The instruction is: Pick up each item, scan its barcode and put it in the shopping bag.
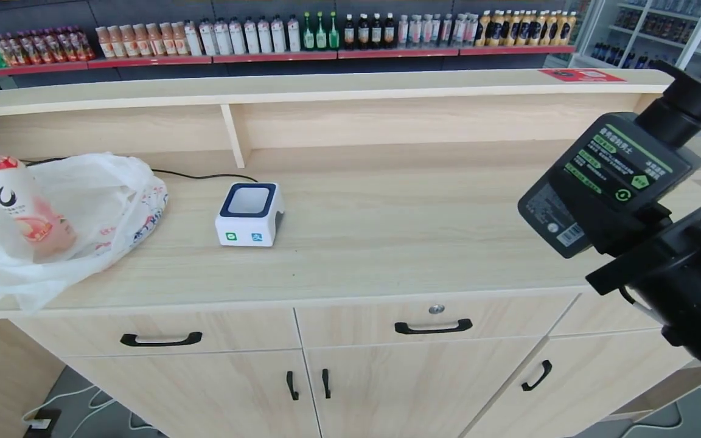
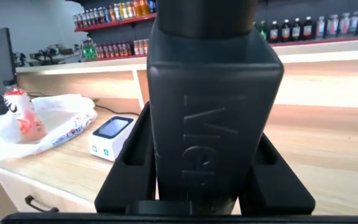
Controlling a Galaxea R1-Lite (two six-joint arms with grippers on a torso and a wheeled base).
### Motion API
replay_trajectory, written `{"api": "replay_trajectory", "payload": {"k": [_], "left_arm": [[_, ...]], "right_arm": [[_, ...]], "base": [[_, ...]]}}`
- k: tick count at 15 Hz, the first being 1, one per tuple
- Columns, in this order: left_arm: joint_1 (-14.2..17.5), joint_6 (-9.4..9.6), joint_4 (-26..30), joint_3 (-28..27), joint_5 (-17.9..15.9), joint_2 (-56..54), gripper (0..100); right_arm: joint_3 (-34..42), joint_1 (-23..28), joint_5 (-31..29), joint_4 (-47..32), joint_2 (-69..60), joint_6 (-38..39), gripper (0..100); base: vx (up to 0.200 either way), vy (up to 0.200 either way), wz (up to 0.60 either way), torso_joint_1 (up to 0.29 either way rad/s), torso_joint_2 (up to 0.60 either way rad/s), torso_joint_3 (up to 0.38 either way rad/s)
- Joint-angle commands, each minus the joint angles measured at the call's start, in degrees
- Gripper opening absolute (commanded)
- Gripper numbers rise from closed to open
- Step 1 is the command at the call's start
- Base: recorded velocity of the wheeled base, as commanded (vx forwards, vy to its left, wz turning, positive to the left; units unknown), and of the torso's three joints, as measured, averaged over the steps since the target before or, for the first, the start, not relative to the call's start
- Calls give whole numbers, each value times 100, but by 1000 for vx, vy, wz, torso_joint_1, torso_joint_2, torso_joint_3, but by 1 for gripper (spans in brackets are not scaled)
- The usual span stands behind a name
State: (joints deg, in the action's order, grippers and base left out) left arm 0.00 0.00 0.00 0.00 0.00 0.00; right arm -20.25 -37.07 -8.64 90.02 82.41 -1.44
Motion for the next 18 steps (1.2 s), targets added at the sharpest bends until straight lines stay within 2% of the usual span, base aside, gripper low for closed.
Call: {"api": "replay_trajectory", "payload": {"k": [1, 4, 18], "left_arm": [[0, 0, 0, 0, 0, 0, 100], [0, -9, 0, 0, 0, 0, 100], [0, -44, -26, 0, 9, 0, 100]], "right_arm": [[-5, 192, -6, -2, -49, 56, 0], [-76, 464, -6, -2, -172, 56, 0], [-577, 552, 3, -2, 619, 38, 0]], "base": [[0, 200, 0, -2, -12, 7], [0, 200, 0, 18, 4, 4], [0, 200, 0, 3, 2, 2]]}}
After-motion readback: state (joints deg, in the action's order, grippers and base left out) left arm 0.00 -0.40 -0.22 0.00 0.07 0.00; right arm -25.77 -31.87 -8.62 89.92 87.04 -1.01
